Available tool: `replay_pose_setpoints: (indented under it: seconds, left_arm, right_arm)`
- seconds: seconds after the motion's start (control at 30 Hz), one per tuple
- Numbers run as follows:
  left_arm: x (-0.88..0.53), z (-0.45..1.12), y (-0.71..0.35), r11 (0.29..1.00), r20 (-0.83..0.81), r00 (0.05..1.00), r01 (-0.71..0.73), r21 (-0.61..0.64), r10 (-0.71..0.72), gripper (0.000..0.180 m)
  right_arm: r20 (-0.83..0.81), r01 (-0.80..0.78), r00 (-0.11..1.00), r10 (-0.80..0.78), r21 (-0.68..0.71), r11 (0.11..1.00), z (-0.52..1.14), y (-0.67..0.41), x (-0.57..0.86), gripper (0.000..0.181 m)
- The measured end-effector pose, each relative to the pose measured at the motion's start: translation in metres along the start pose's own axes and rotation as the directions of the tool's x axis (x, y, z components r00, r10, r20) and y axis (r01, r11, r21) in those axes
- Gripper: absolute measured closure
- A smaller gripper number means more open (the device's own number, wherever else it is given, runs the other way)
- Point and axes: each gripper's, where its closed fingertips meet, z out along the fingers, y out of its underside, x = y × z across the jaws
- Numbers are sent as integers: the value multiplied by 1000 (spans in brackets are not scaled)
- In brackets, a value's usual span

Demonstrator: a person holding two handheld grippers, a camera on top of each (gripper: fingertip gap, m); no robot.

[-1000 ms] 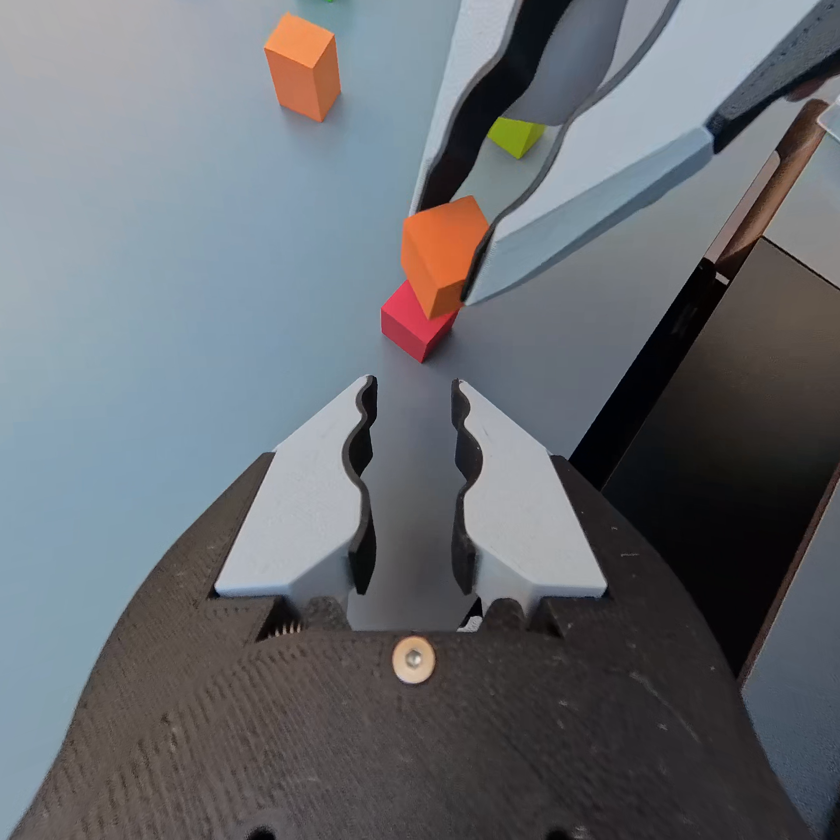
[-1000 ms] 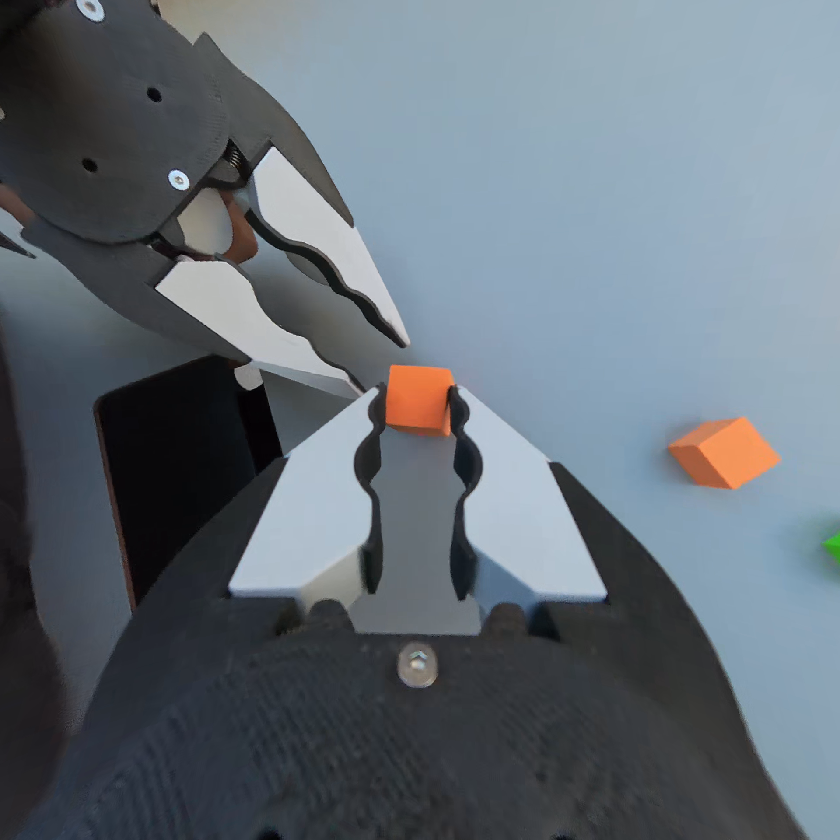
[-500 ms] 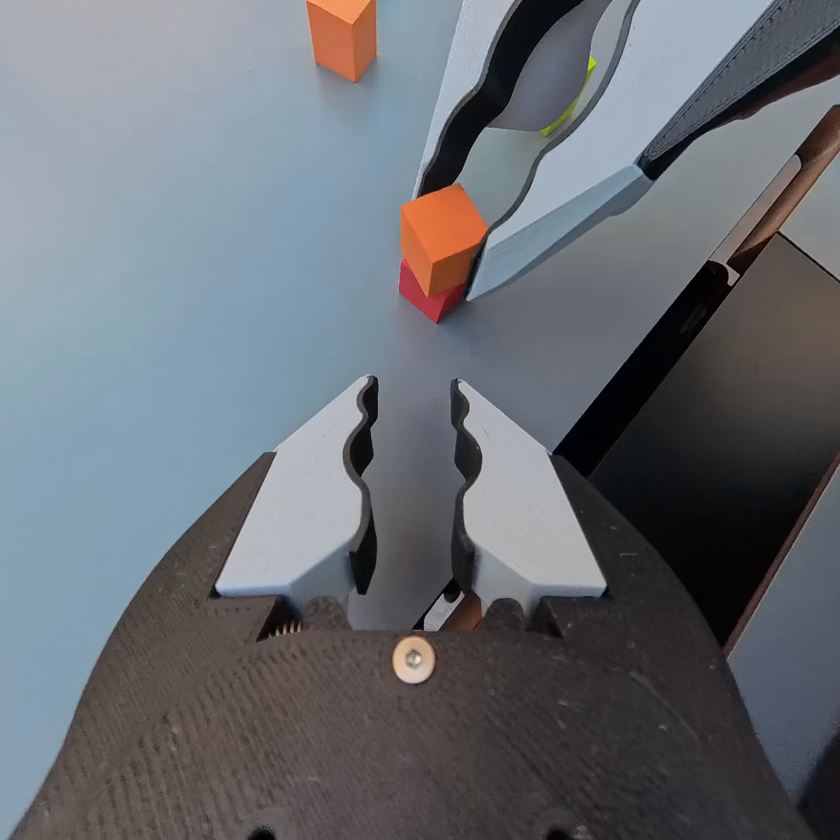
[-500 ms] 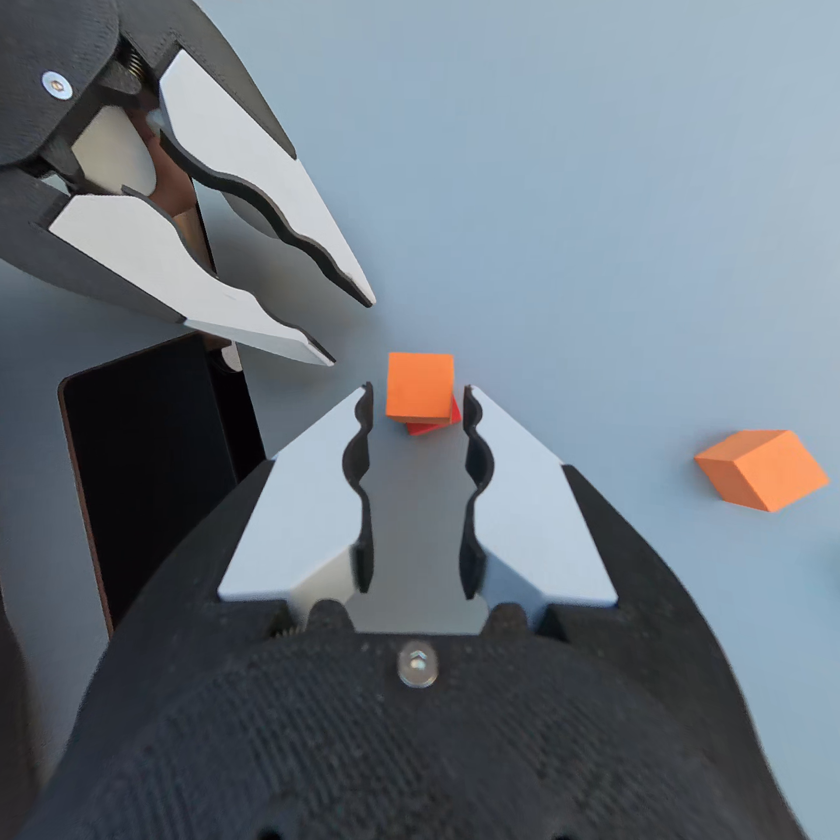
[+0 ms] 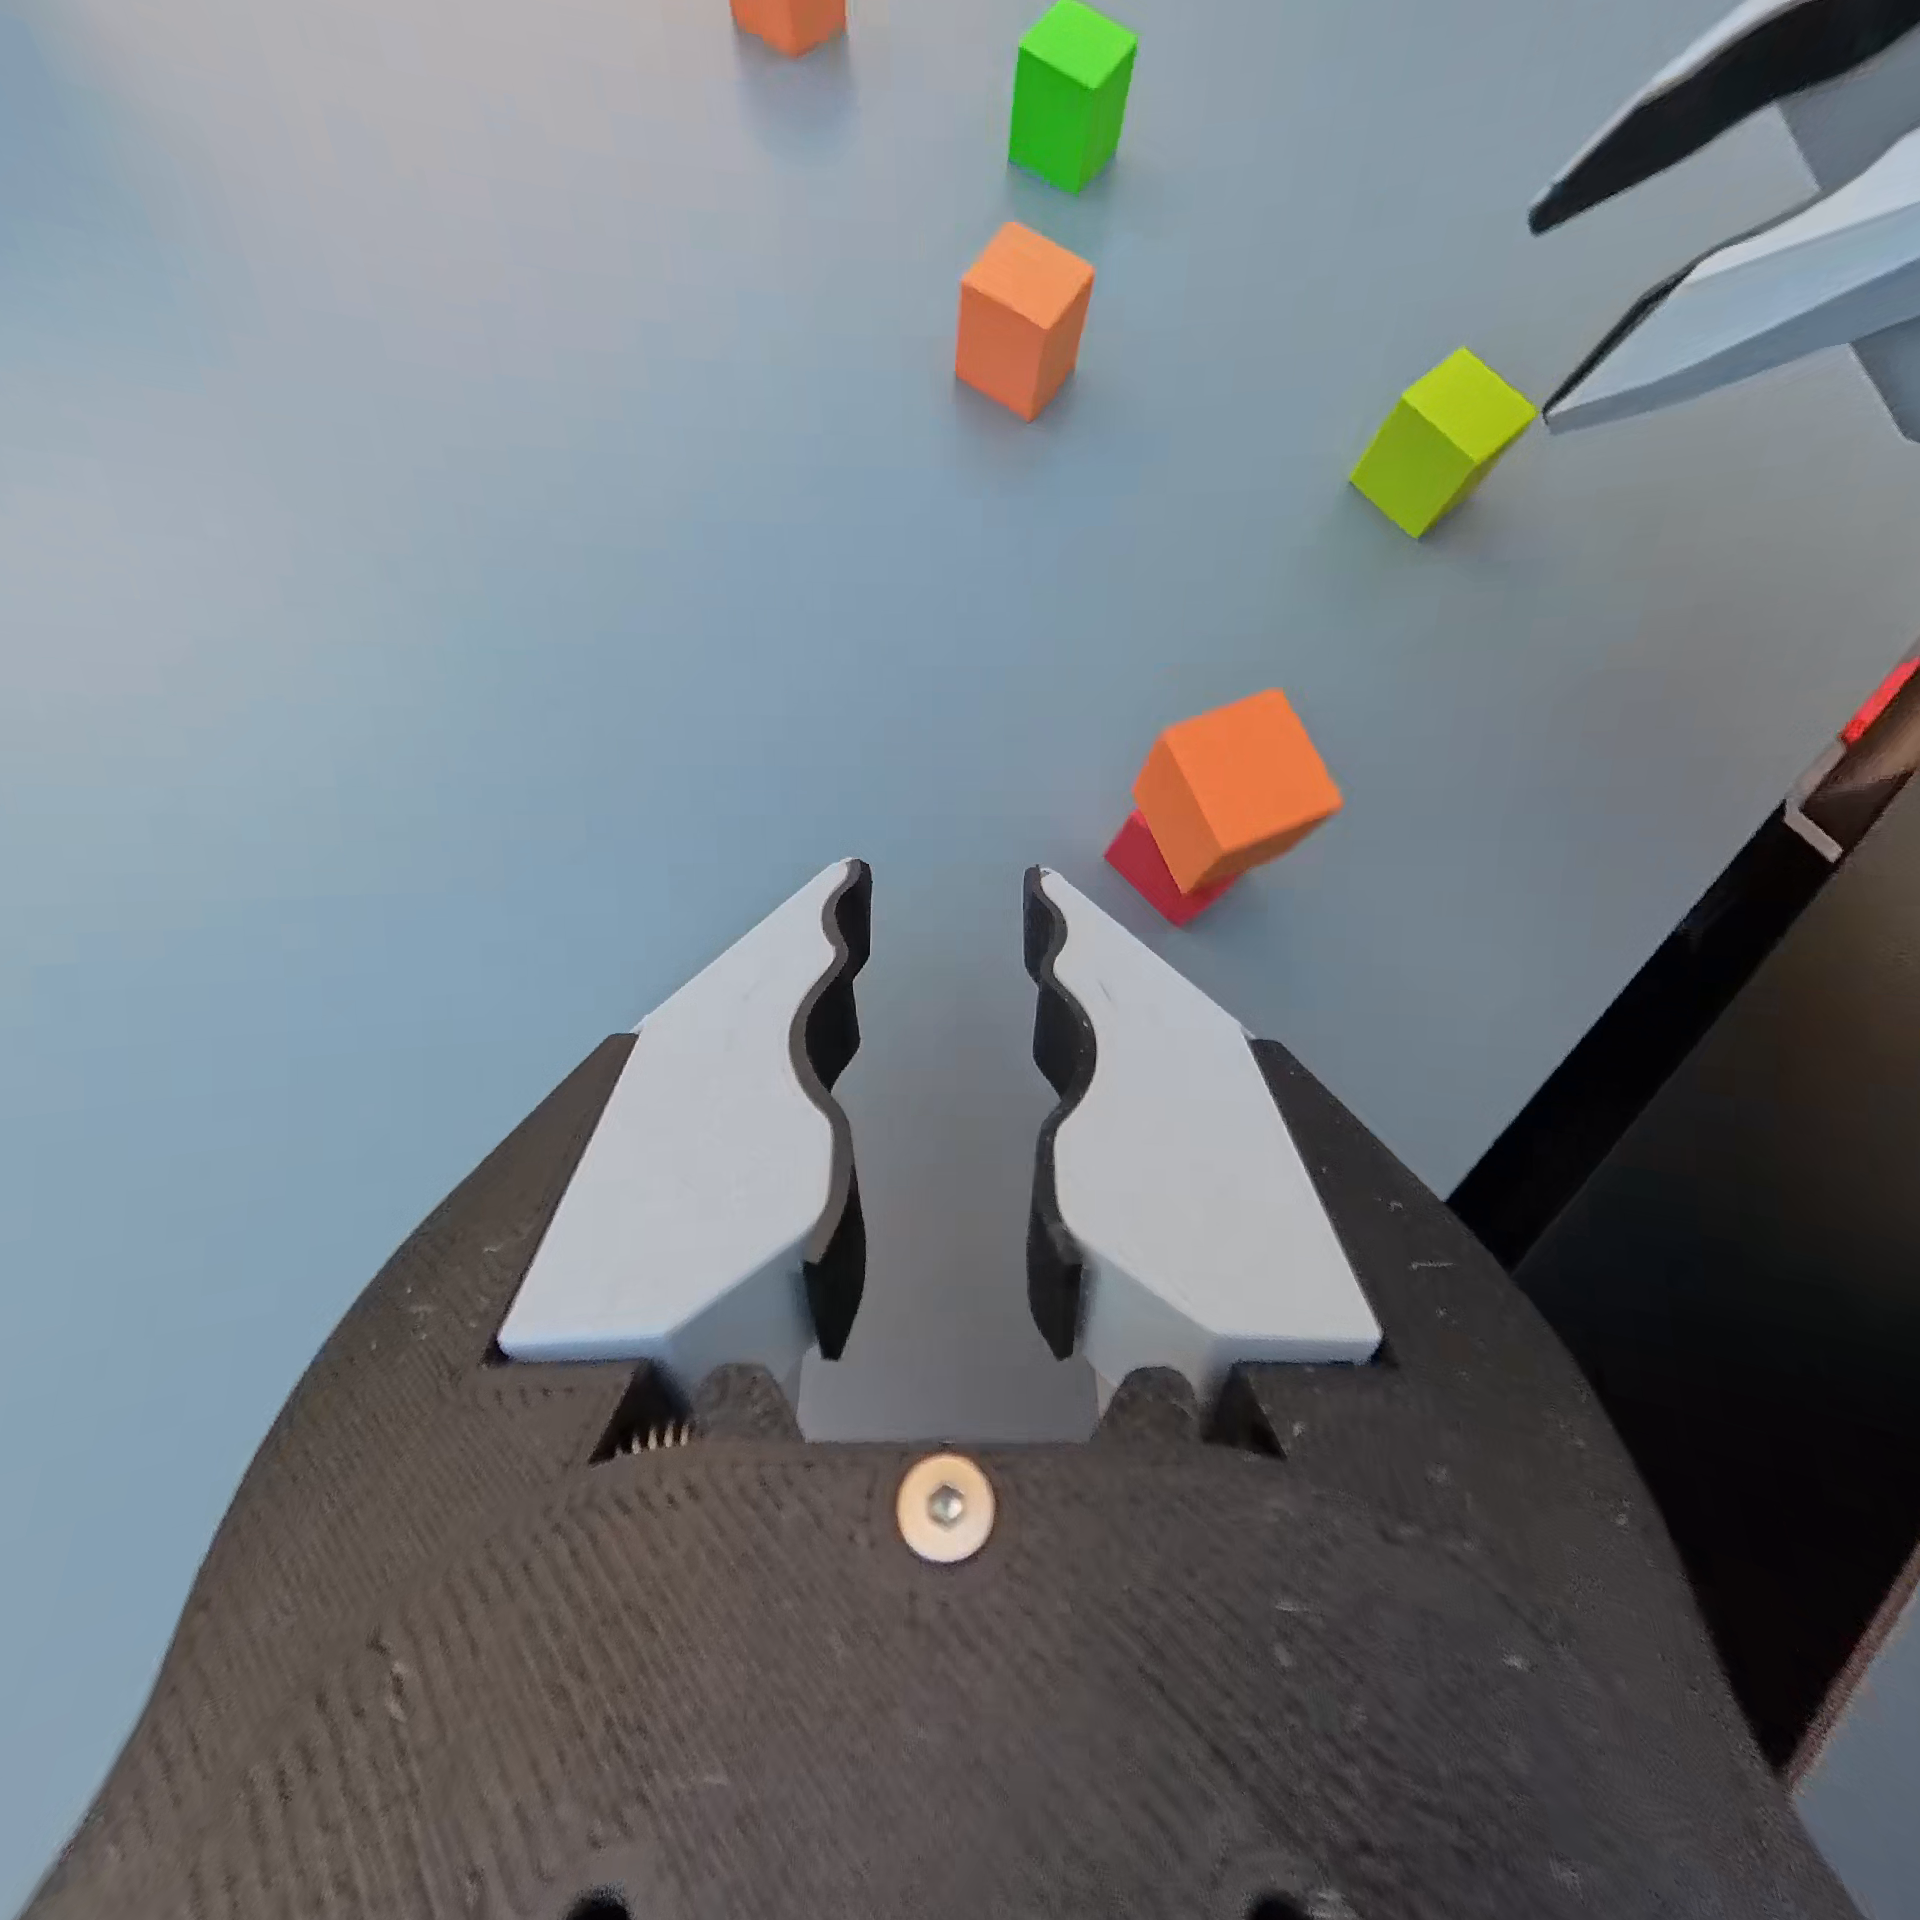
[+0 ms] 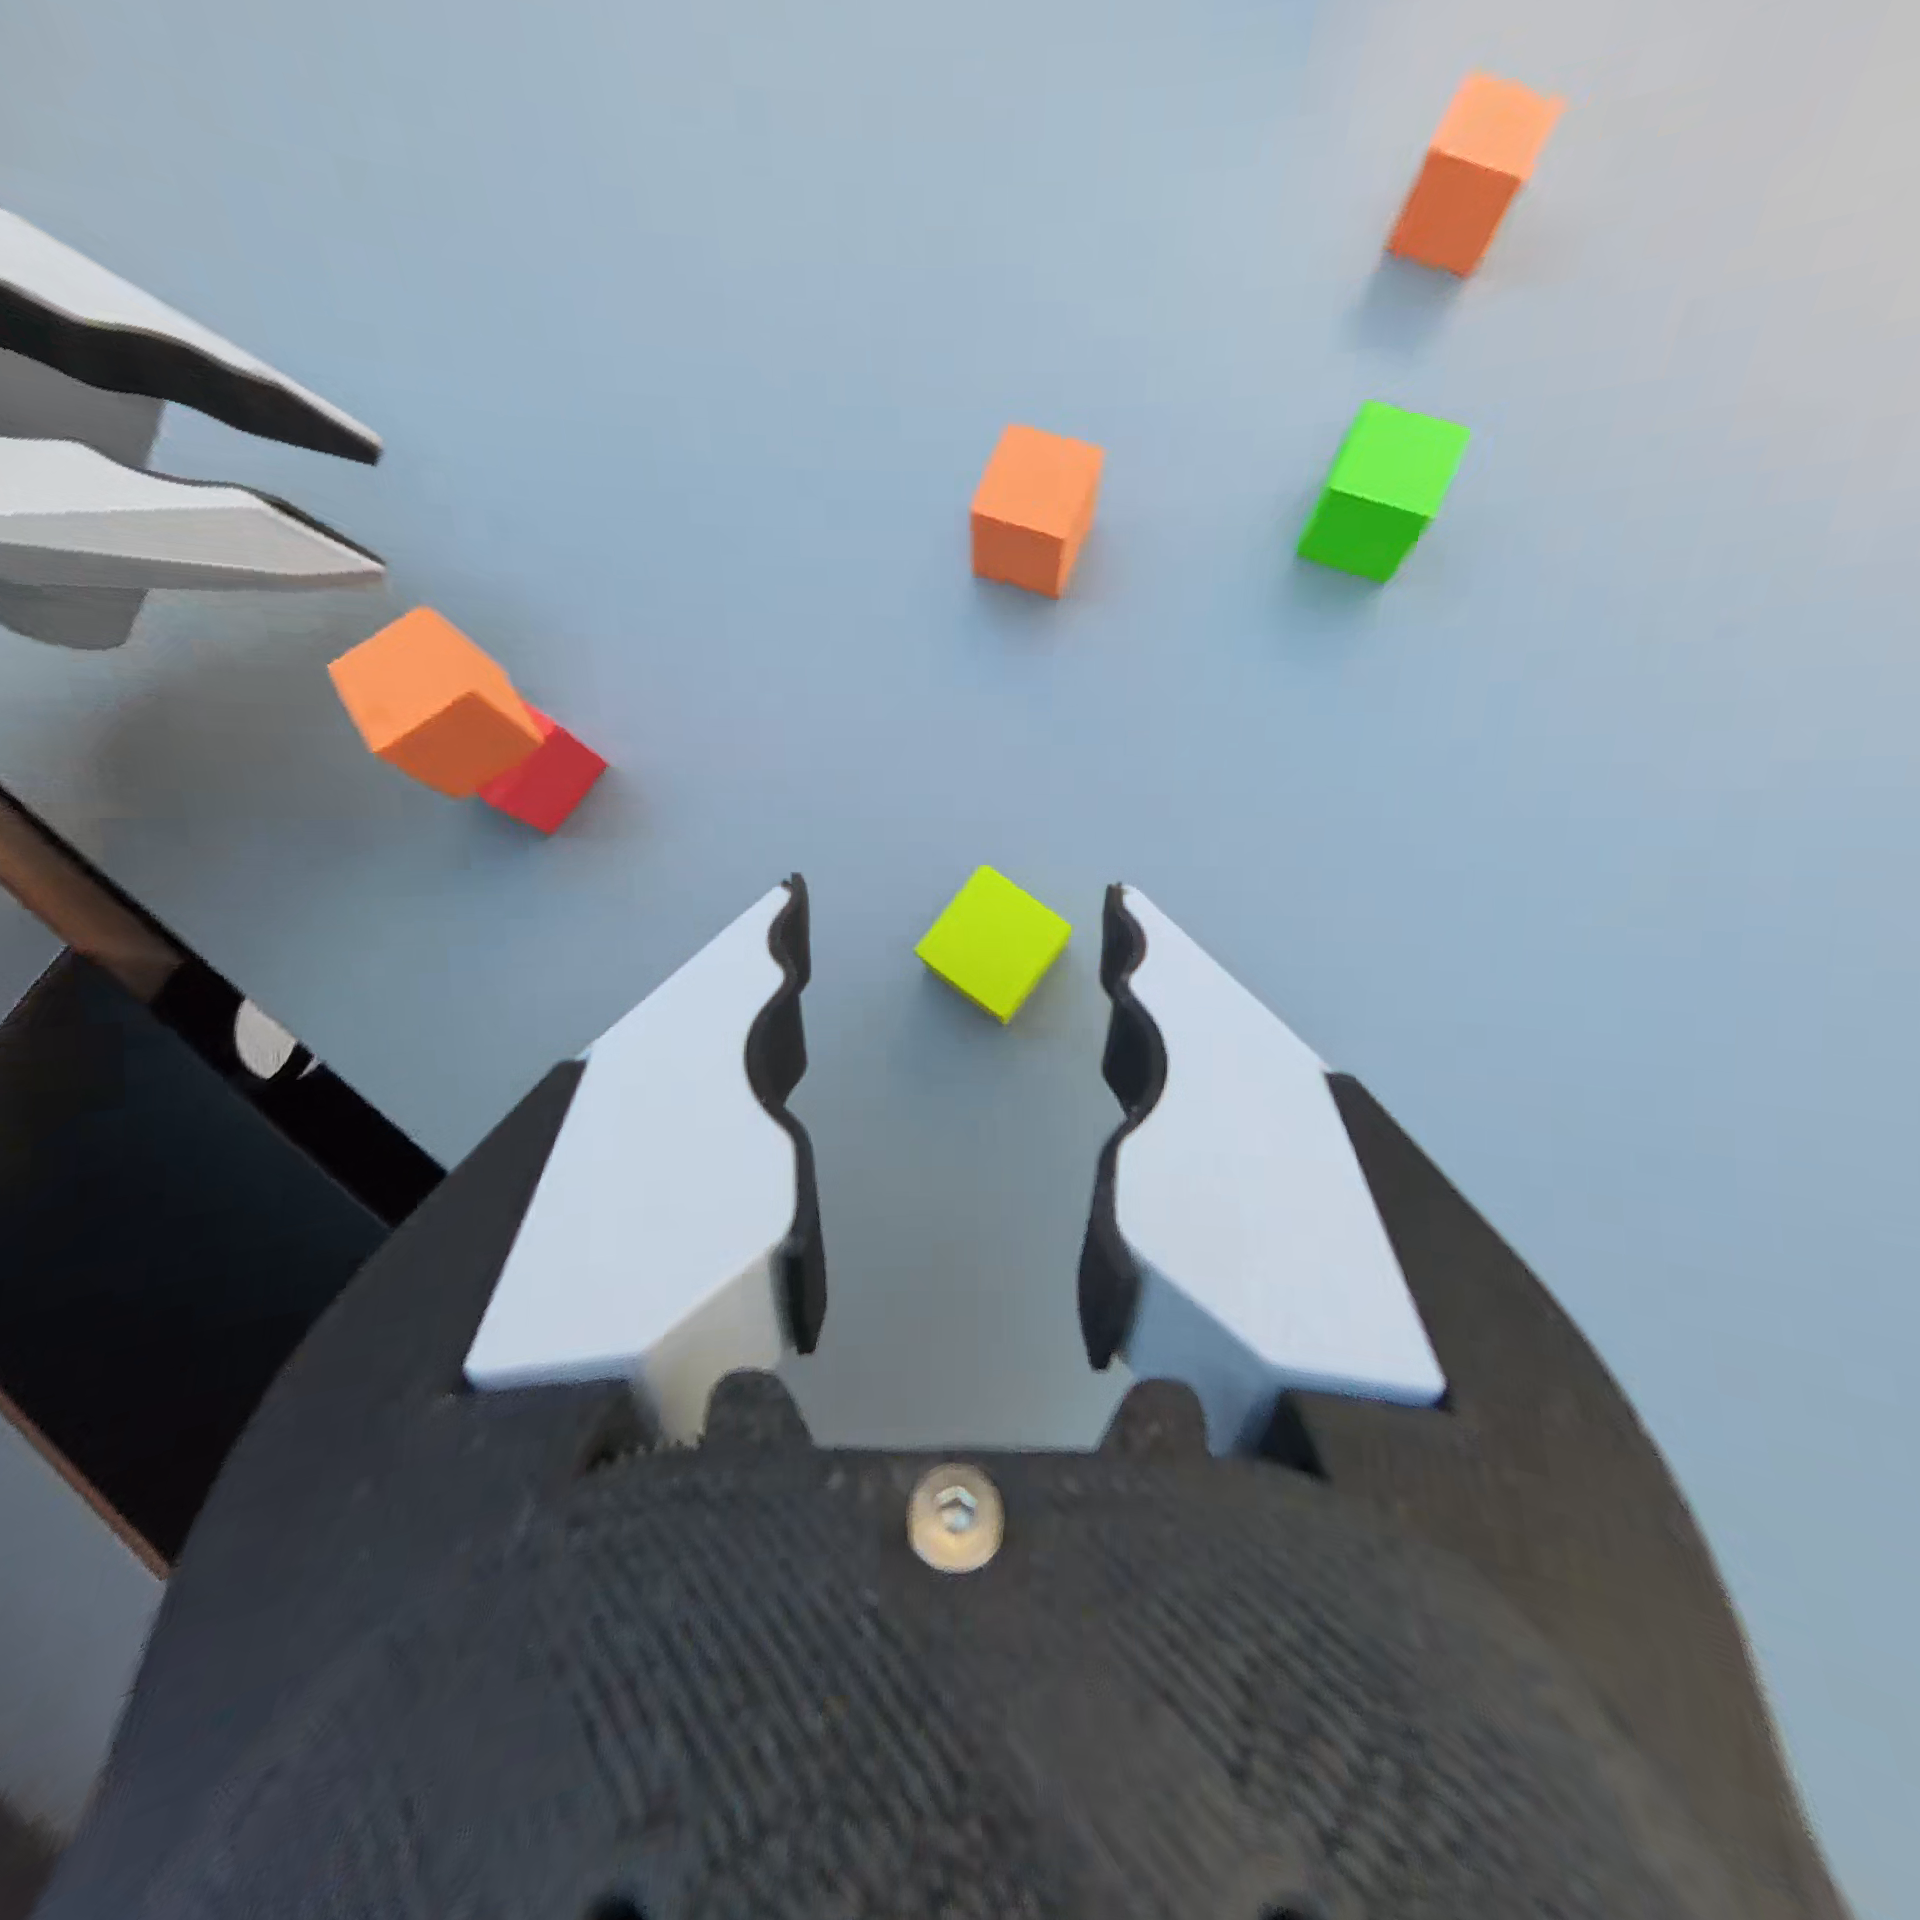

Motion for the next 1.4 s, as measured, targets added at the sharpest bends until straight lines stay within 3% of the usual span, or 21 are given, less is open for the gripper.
replay_pose_setpoints:
  seconds: [0.13,0.27,0.53,0.6,0.83,1.13,1.3,1.4]
  left_arm:
    - [-22,16,-40,997,46,997,-65,47,63,154]
    - [-28,45,-72,996,5,997,-84,44,83,150]
    - [8,120,-90,969,-104,967,-240,-56,233,143]
    - [12,132,-87,968,-130,966,-235,-92,223,154]
    - [-6,92,-86,983,-128,977,-177,-39,170,155]
    - [-34,-28,-26,999,7,999,-44,-20,44,156]
    - [-12,-56,-30,1000,-8,1000,-9,27,10,156]
    - [11,-60,-48,997,-78,997,-4,77,10,156]
  right_arm:
    - [-34,-134,991,132,-58,989,13,23,15,115]
    - [-11,-165,986,165,-27,986,19,26,13,152]
    - [19,-182,983,181,57,982,-7,10,13,152]
    - [26,-173,985,171,73,982,-13,4,10,152]
    - [133,-119,986,103,126,985,-17,-27,-30,152]
    - [271,187,942,-200,72,980,15,-49,-118,152]
    - [272,196,945,-184,-17,980,28,-39,-122,151]
    - [266,179,948,-173,1,984,23,-42,-121,146]
